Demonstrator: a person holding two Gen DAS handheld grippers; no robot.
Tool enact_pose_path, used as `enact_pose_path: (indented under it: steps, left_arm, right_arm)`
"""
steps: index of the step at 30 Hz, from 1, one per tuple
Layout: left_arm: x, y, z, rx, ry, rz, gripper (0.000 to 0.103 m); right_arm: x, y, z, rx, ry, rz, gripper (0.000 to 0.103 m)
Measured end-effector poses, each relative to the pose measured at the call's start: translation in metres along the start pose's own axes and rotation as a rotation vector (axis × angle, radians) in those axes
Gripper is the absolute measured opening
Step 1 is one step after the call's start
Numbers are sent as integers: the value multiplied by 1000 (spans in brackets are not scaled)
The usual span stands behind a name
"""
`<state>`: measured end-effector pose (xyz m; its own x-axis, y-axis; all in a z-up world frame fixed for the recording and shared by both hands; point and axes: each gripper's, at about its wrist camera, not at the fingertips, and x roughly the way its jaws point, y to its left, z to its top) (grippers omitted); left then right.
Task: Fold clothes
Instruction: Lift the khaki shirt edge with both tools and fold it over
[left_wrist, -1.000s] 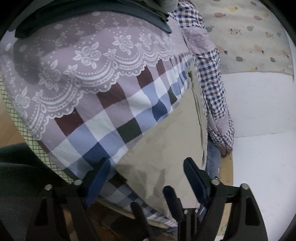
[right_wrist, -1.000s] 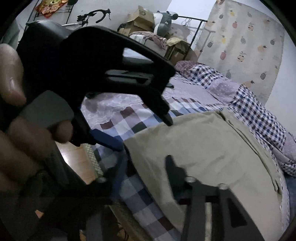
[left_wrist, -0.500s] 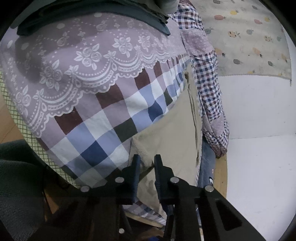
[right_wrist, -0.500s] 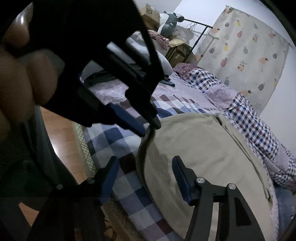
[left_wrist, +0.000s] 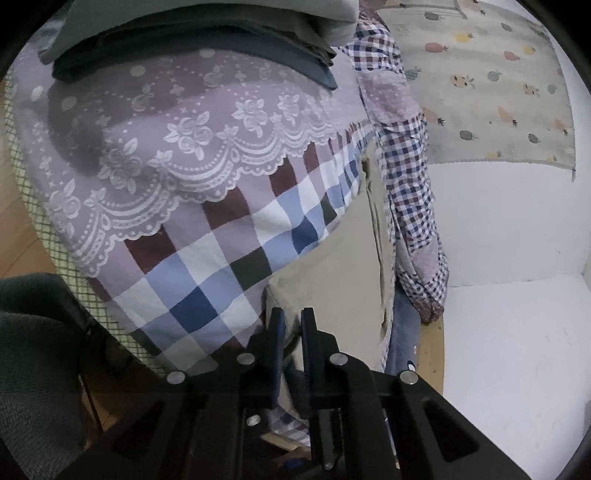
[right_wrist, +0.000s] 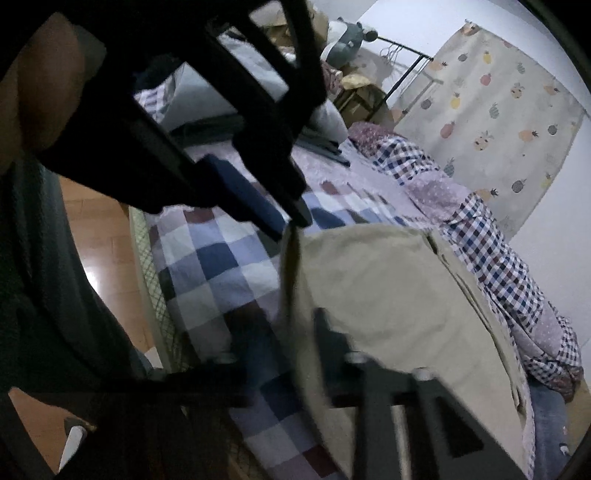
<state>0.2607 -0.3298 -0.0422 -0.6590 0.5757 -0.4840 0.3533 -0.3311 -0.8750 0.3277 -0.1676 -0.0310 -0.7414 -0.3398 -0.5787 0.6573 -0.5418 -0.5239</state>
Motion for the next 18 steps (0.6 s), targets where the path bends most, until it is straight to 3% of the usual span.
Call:
enact_pose_path:
  steps: [1,3,5,6,10,18]
  left_arm:
    - [0,1,0,-5,3,7,8]
    - [1,3,-1,-14,12,25,25]
    - [3,3,-3,-24,12,41,68]
    - [4,4,-4,-30,11,47,72]
    - [4,4,-5,-27,19,37,78]
    - [20,-6,-9,9,51,-2,76]
  right_arm:
    - [1,-1,0,2,8,2,5]
    - [0,-3,1,15,10,7,4]
    - [-2,-8,3,35,9,17,3]
    - [-3,-10,4,45,8,22,2]
    - [-10,-14,9,65,-3,37,2]
    - [-20,-13,11,71,-21,61,1]
